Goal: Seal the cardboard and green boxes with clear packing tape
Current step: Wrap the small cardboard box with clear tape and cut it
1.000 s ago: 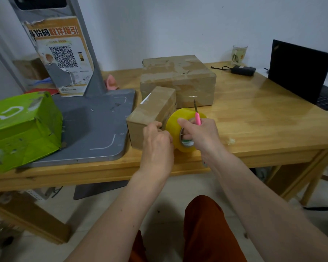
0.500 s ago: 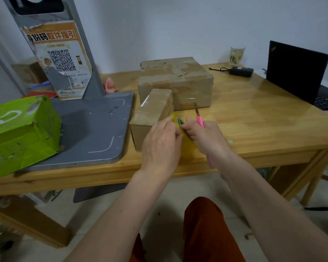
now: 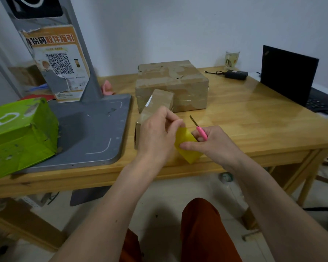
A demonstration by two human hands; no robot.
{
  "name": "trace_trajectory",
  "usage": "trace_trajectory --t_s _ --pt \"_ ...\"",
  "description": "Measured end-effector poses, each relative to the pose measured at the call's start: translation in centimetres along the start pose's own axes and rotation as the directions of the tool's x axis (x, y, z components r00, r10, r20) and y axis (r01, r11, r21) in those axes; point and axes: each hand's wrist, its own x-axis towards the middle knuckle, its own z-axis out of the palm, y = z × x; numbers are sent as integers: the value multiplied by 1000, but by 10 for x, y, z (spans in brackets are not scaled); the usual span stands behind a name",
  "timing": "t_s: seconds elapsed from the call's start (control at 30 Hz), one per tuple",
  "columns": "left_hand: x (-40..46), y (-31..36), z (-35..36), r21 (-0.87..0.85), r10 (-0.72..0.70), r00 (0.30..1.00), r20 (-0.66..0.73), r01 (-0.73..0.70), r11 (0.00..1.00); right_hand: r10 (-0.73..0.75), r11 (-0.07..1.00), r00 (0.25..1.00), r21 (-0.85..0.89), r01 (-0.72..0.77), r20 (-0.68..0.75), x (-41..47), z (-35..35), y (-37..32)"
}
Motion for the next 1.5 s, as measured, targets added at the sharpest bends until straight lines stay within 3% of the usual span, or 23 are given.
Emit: trace_trajectory --t_s 0.13,0.3,0.43,0.6,0.73,0.97,1.13,1.27,1.5 --pt "1 11 -13 -228 -56 997 54 67 971 -5 999 999 -48 3 -45 -6 1 -13" --pt "4 17 -20 -526 -214 967 136 254 812 5 991 994 -130 -19 -110 -10 -3 -22" --pt "7 15 -18 -555 -196 967 162 254 792 -4 989 995 -148 -11 -100 -16 -9 -23" --pt "19 -1 -20 -490 -188 971 151 238 839 -16 994 998 -112 9 -61 -6 -2 -30" --pt "28 -12 -25 -538 -212 961 178 276 797 -27 997 1000 -75 26 -13 5 3 -34" --pt "45 -11 -40 -698 -145 977 158 214 683 -28 1000 999 1 28 -42 19 1 -64" --pt "49 -4 -46 -738 -51 993 105 112 666 -111 991 991 -81 105 -74 18 -5 -80" --pt "46 -3 -38 -712 -85 995 58 101 695 -123 983 989 -146 110 -86 17 -2 -74" --pt "37 -17 -28 -731 -62 979 194 186 656 -17 997 995 -72 10 -97 12 -8 -64"
